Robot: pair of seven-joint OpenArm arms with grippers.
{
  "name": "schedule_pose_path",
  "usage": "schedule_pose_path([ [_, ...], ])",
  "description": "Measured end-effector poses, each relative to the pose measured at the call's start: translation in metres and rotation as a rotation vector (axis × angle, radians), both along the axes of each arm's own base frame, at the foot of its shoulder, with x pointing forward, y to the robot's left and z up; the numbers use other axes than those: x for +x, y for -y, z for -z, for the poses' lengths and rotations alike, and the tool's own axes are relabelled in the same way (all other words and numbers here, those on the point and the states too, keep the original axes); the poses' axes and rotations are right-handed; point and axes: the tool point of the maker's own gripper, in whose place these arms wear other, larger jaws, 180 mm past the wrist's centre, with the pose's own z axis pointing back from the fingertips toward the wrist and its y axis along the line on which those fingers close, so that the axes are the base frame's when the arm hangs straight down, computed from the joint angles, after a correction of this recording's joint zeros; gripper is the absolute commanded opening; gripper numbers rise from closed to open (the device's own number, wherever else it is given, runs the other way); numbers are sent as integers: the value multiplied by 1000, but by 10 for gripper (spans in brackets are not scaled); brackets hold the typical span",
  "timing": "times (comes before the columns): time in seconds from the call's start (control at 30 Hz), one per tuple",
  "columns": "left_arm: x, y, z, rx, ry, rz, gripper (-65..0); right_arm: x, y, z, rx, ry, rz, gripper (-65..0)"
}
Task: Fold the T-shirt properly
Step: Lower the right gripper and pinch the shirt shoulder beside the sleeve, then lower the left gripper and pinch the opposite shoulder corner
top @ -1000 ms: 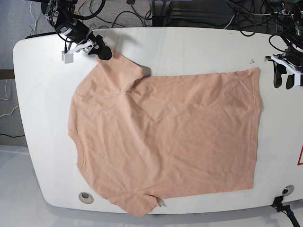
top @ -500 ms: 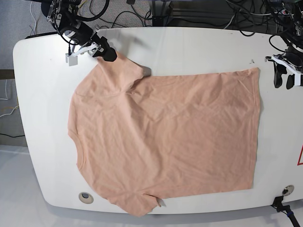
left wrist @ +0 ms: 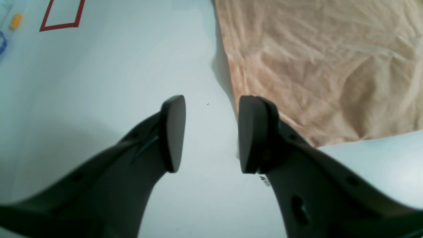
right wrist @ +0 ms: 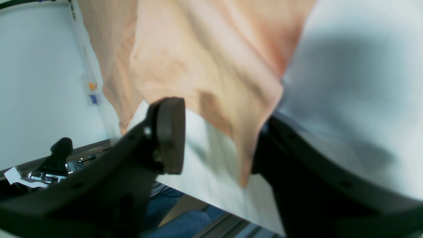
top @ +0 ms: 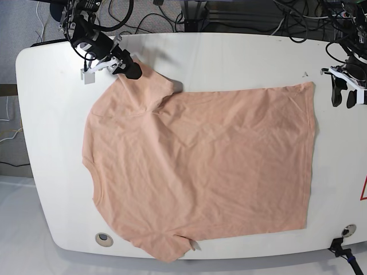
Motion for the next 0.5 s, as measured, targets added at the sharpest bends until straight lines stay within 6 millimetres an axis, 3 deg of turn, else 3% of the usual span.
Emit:
schedule_pose_path([
  [0.1, 0, 0, 0, 0, 0, 0, -404, 3, 0, -1, -2, 6, -2, -650],
  [0.37, 0, -3, 0, -21, 6, -14, -404, 6, 2, -2, -7, 12, -2, -650],
  [0.5, -15, -32, 10, -165, -17, -142, -403, 6, 2, -2, -7, 12, -2, -650],
])
